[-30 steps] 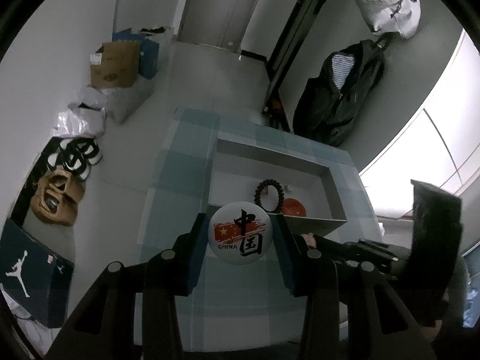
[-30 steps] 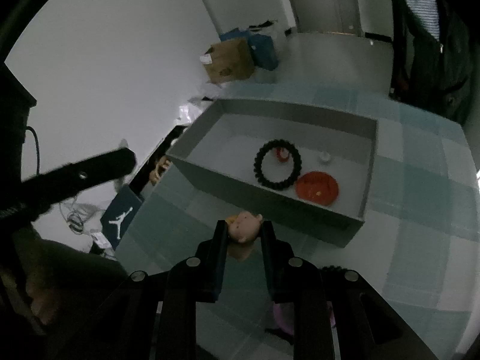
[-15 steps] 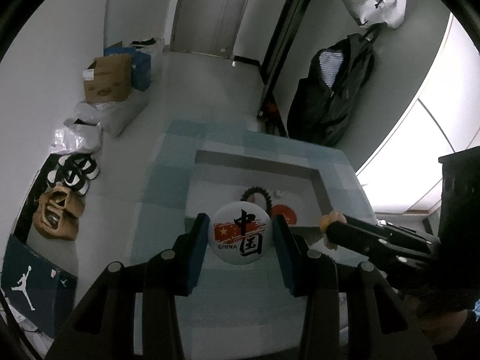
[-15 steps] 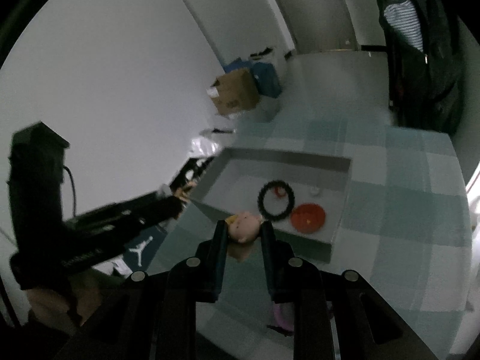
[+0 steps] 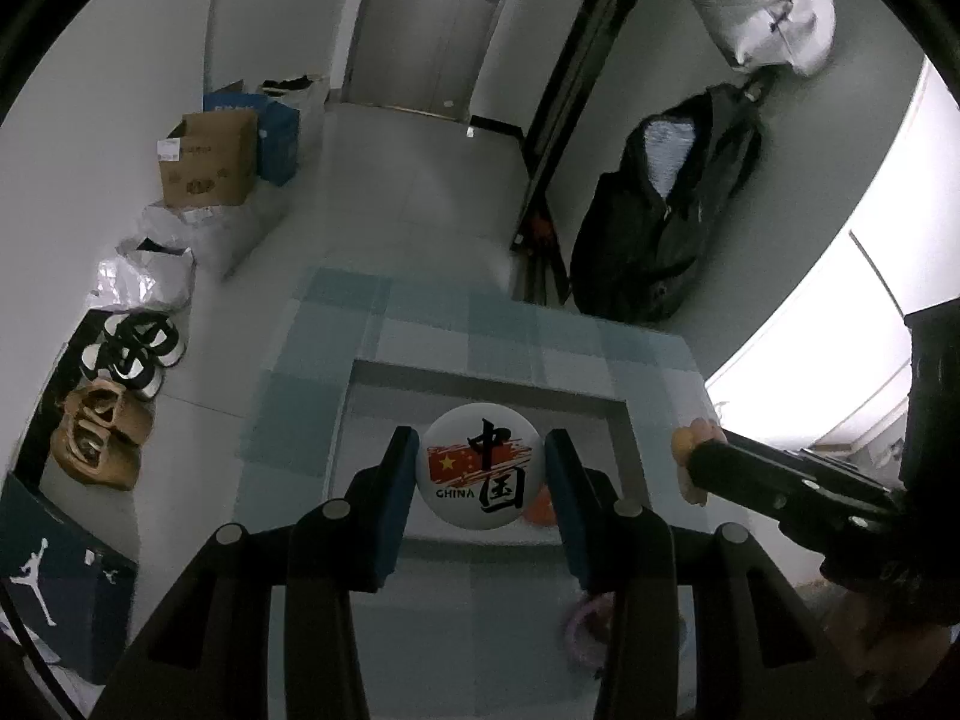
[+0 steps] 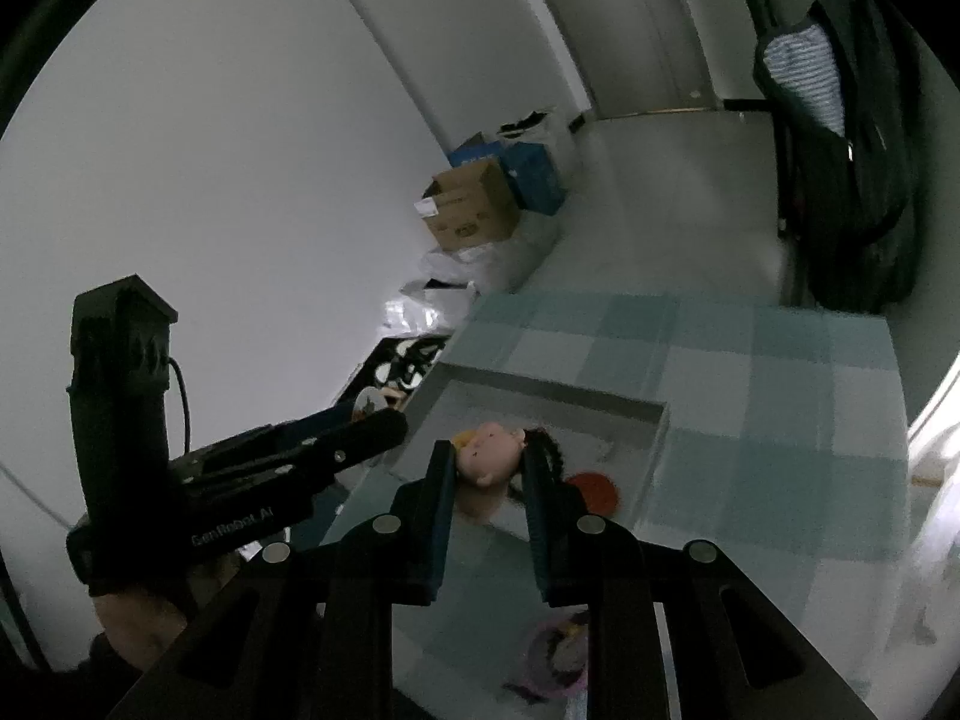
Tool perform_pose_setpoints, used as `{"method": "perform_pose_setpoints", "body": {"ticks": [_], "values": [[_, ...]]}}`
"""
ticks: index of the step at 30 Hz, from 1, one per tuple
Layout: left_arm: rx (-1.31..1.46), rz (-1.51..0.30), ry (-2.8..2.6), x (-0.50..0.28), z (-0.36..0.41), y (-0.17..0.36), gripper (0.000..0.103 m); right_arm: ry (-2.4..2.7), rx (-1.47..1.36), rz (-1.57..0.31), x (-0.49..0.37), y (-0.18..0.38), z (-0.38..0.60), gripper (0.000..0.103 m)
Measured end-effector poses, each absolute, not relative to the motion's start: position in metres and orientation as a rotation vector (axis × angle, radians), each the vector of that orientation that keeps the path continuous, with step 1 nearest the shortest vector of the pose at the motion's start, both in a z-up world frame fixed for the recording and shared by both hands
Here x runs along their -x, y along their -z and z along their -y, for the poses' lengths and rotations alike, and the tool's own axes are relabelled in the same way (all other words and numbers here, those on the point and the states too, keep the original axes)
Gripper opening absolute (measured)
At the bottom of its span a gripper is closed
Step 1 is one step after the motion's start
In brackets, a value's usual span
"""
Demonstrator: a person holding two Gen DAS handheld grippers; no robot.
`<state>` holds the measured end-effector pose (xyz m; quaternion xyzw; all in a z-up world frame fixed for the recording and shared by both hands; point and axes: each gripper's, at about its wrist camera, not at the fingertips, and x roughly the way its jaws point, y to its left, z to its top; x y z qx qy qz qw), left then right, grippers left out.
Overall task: Organize jewelry
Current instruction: 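Carry the badge into the gray box and open the left gripper while the right gripper drops the figure there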
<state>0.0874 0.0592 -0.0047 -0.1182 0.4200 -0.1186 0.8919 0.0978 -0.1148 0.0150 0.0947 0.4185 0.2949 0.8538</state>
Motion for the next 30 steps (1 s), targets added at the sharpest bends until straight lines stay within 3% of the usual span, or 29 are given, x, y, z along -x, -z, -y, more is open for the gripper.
{"method": "perform_pose_setpoints", "body": {"ticks": [30], "values": [[0.234,-1.053,0.224,-0.132,-0.036,0.05,0.037,-0.665,-0.237,-0.966,-0.161,0.035,0.118,0.021]]}}
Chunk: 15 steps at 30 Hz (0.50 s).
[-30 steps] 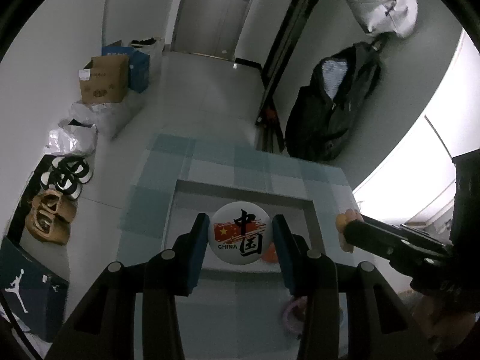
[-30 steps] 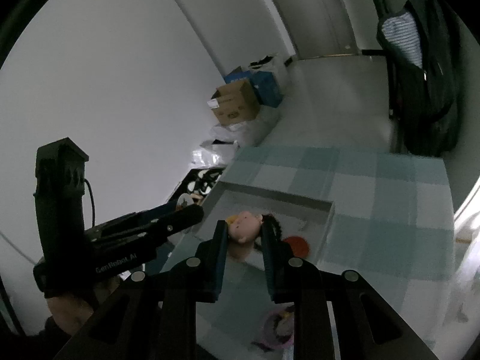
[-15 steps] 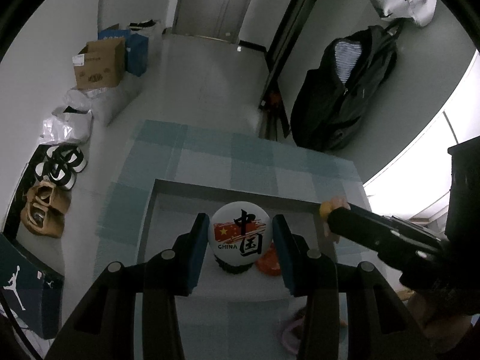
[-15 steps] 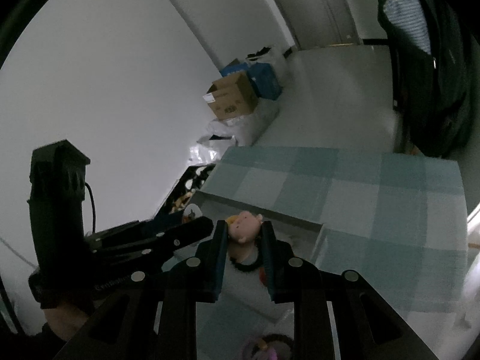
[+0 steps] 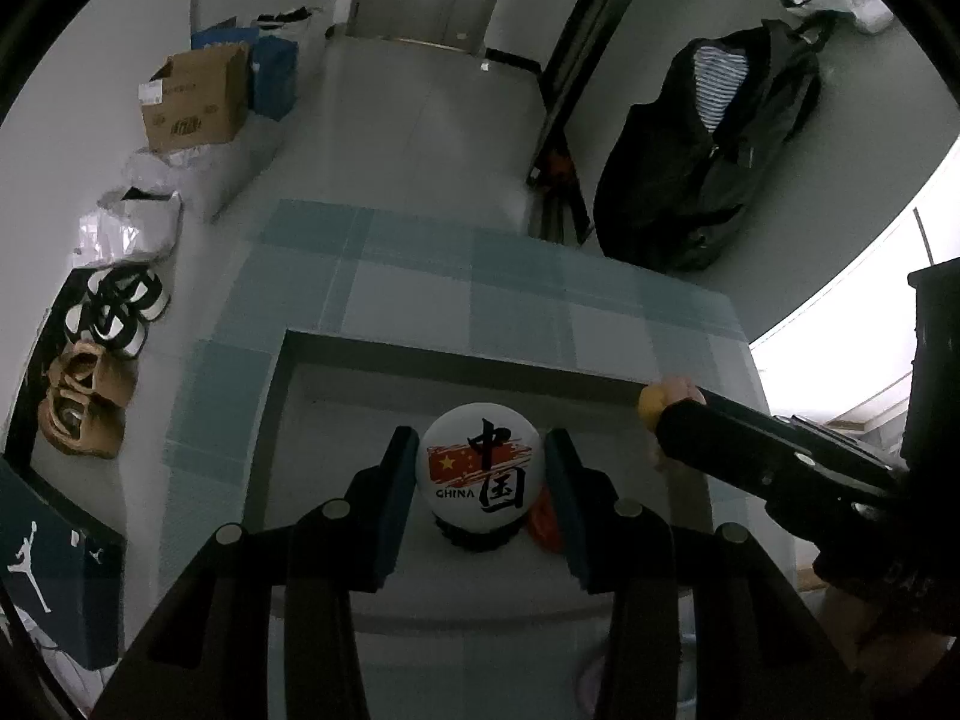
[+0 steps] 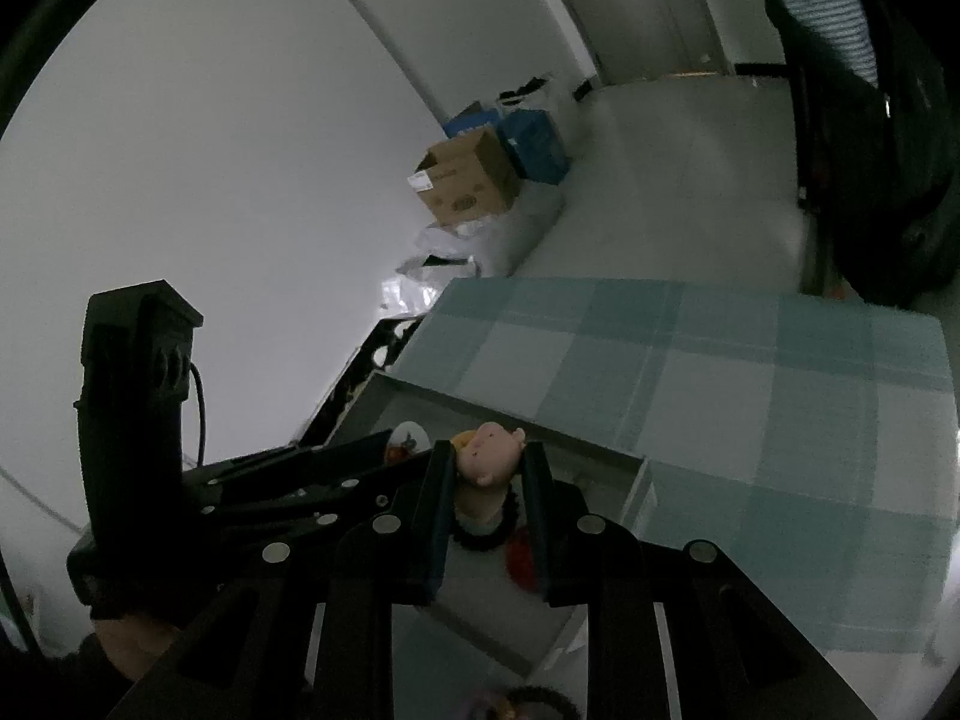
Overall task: Organize jewelry
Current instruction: 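Carry the badge into the gray box and open the left gripper while the right gripper drops the figure there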
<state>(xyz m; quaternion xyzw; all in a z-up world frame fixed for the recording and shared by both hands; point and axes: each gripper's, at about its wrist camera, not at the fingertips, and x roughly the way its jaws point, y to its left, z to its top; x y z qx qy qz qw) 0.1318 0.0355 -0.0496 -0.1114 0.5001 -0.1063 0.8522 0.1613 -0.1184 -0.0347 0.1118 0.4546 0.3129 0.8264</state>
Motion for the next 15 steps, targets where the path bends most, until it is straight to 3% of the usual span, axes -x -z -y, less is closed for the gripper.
{"method": "perform_pose_setpoints", "body": {"ticks": [12,15], "values": [[0.28,-1.092,0.253,-0.137,-0.038,0.061,0.038,-0.653,-0.237,-1.011,-0.167,0.046,0.117,0.024],[0.309,-1.091,0.275,-0.136,-0.041,0.063,0.044,-0.663,-0.271,-0.985,-0.165,0.042,0.123,0.032]]}}
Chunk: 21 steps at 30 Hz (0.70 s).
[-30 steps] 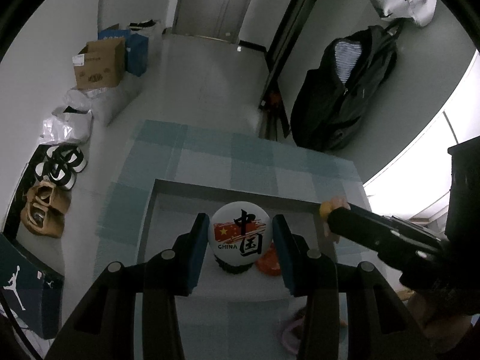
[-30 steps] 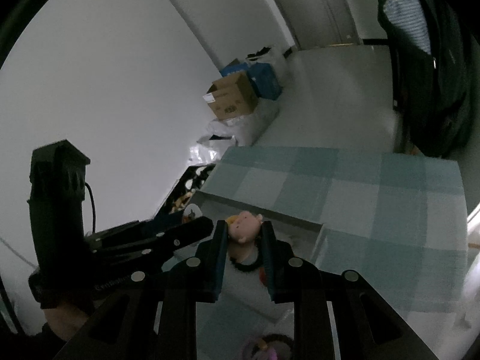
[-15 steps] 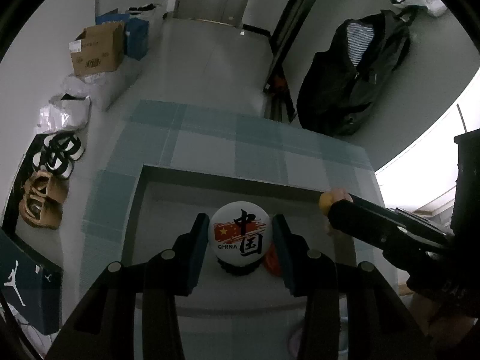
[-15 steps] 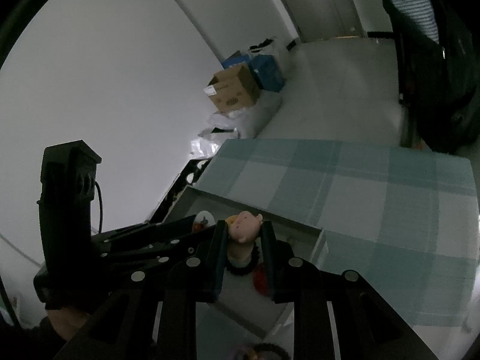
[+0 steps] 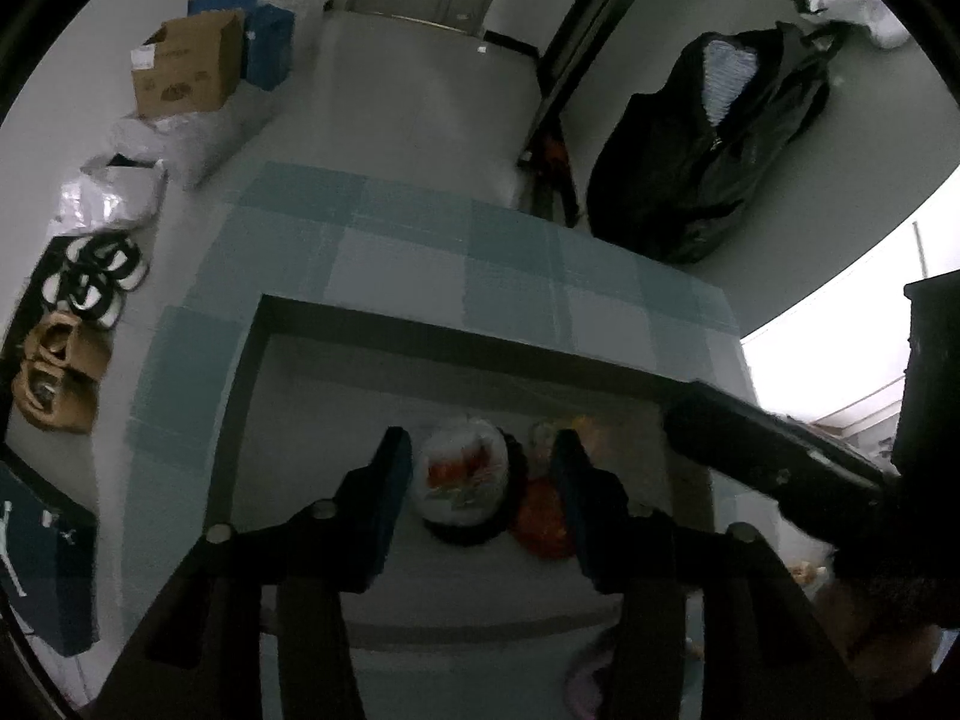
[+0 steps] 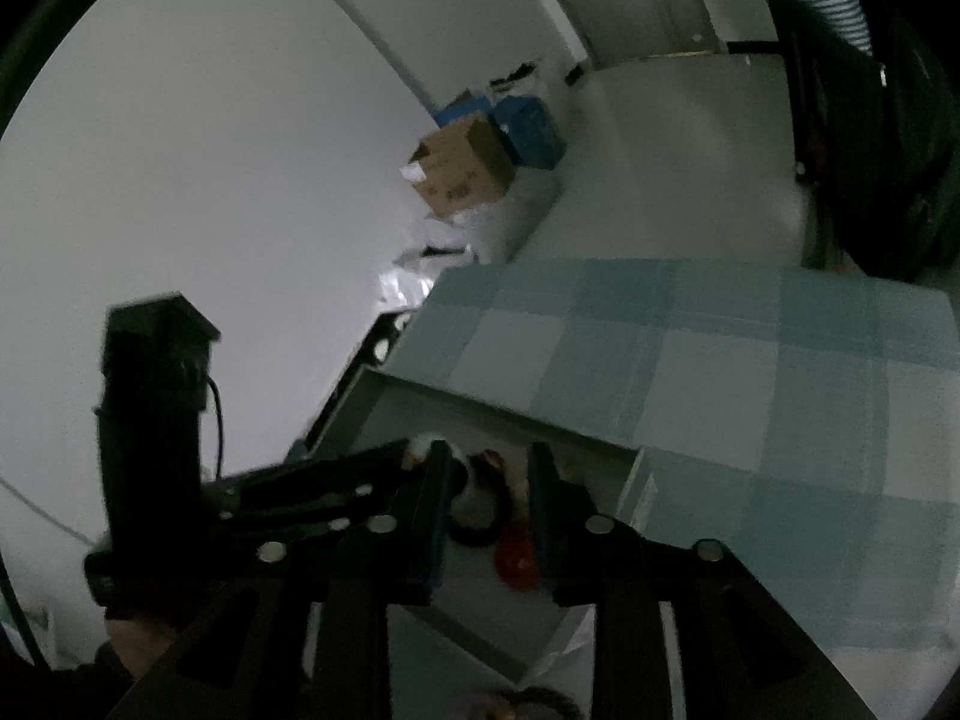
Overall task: Organize jewelry
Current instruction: 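Carry the badge into the gray box and open the left gripper while the right gripper drops the figure there, then grasp the purple ring bracelet with the left gripper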
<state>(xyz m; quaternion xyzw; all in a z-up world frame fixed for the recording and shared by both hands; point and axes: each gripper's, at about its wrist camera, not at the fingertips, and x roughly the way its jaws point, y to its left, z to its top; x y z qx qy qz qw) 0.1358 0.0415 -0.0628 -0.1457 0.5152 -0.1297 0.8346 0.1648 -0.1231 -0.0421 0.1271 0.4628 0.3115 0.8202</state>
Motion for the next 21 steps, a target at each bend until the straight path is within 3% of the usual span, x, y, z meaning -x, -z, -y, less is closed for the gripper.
{"method": "perform_pose_setpoints", "body": {"ticks": [9,13,21], "values": [[0.302,-1.027,0.256,-0.124,-0.048,0.048,0.049,-0.627,-0.306,-0.895,-0.155,0.019,0.143,0.042],[0.31,-1.01,0.224,-0.117,-0.053,0.047,0.049,-0.608,-0.305,-0.862,-0.147,0.01,0.151,0.054],[0.164,-0.93,0.2,-0.086,-0.043,0.032,0.051,-0.573,-0.305,-0.814,-0.136,0.003,0.164,0.064]]}}
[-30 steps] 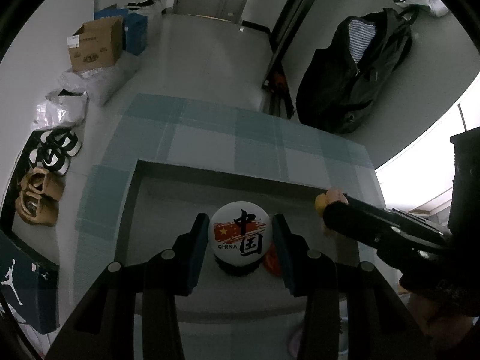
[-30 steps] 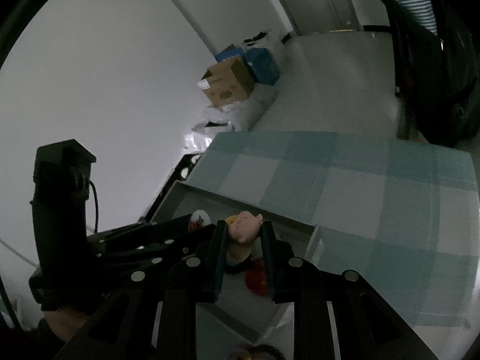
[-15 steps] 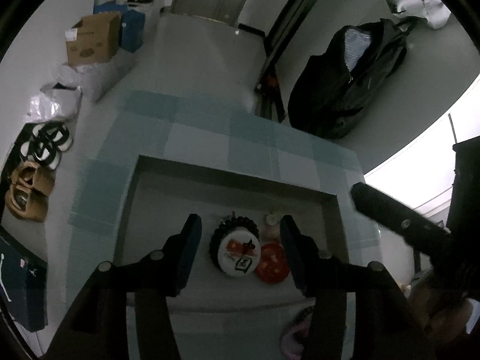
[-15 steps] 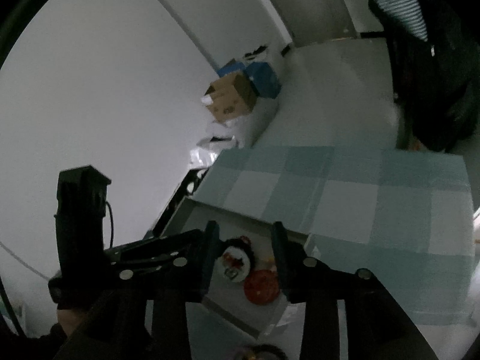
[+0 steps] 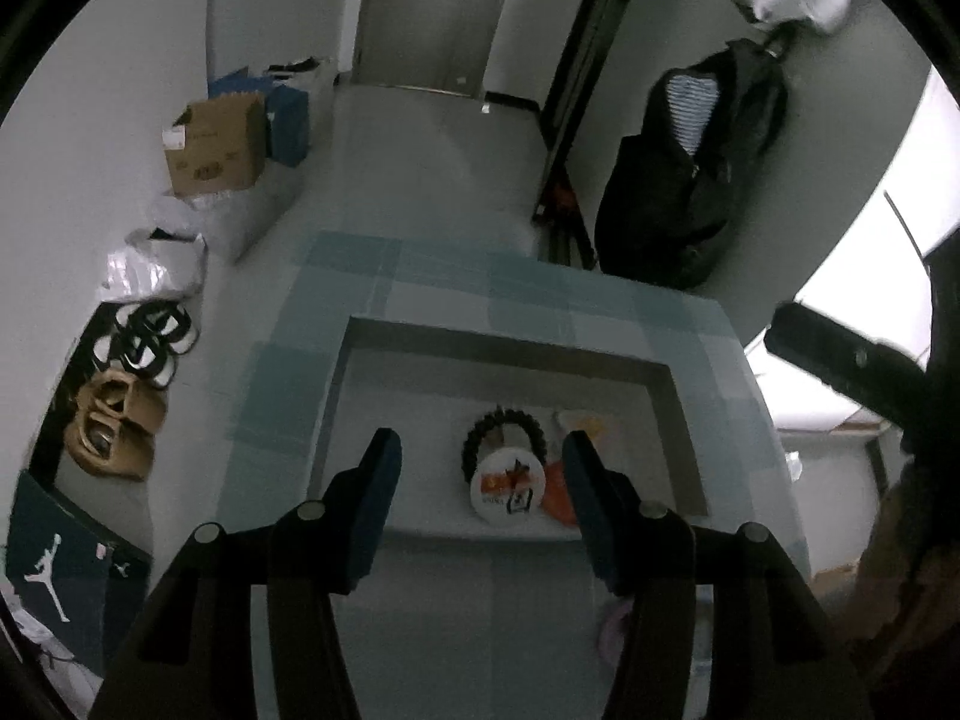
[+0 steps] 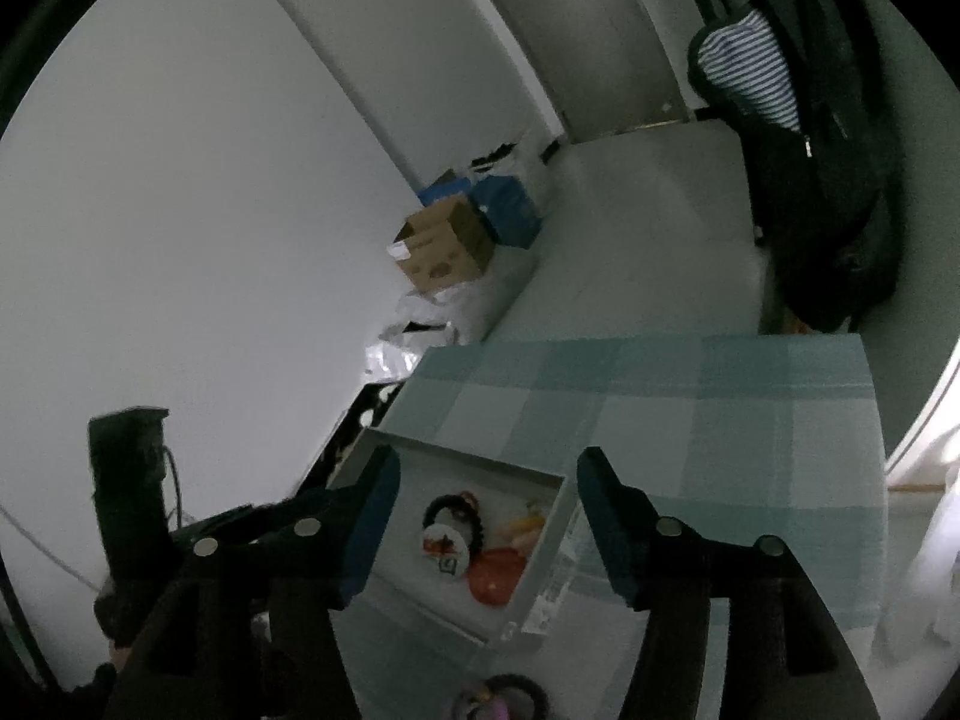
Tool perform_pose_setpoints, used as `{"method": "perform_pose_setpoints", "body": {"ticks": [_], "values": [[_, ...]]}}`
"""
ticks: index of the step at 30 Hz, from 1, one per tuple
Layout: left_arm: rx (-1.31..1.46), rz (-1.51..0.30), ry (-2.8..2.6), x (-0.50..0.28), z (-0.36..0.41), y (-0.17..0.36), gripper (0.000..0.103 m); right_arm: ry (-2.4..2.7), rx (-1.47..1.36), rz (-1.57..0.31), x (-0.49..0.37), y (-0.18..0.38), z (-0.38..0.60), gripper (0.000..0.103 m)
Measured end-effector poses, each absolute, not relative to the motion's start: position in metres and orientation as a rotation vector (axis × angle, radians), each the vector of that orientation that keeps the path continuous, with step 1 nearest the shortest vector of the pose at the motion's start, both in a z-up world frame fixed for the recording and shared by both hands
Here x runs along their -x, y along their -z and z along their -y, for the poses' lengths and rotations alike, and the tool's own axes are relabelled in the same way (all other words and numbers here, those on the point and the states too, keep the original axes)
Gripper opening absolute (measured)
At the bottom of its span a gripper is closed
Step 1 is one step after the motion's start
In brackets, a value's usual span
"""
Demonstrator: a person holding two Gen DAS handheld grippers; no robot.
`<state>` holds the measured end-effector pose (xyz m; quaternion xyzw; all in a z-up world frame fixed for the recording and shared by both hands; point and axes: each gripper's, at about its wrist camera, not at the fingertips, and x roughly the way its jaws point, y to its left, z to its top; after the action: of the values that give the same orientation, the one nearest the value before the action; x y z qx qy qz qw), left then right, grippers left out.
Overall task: Organize jewelry
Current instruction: 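Grasp the purple ring bracelet with the left gripper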
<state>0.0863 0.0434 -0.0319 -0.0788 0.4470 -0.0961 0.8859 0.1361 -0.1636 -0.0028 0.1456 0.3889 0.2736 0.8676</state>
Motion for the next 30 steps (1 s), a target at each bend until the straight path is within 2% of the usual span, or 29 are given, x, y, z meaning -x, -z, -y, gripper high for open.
{"method": "perform_pose_setpoints", "body": {"ticks": [4,9,19,21,24,30], "values": [[0.142,-0.93,0.196,-0.074,-0.038,0.032,0.051,-0.577,-0.297,-0.776,-0.12,-0.001,0.168,0.074],[0.11,-0.929,0.178,-0.06,-0.033,0.032,0.052,-0.582,-0.256,-0.781,-0.099,0.006,0.171,0.076],[0.172,-0.987,0.118,-0.036,-0.034,0.051,0.054,-0.578,-0.224,-0.789,-0.058,0.011,0.189,0.092],[0.194,-1.001,0.126,-0.035,-0.033,0.053,0.055,-0.572,-0.224,-0.802,-0.053,0.017,0.19,0.093],[0.188,-0.997,0.121,-0.031,-0.029,0.053,0.066,-0.576,-0.239,-0.83,-0.046,0.027,0.192,0.093],[0.215,-1.032,0.181,-0.026,-0.024,0.063,0.067,-0.575,-0.203,-0.892,-0.028,0.05,0.187,0.093]]}}
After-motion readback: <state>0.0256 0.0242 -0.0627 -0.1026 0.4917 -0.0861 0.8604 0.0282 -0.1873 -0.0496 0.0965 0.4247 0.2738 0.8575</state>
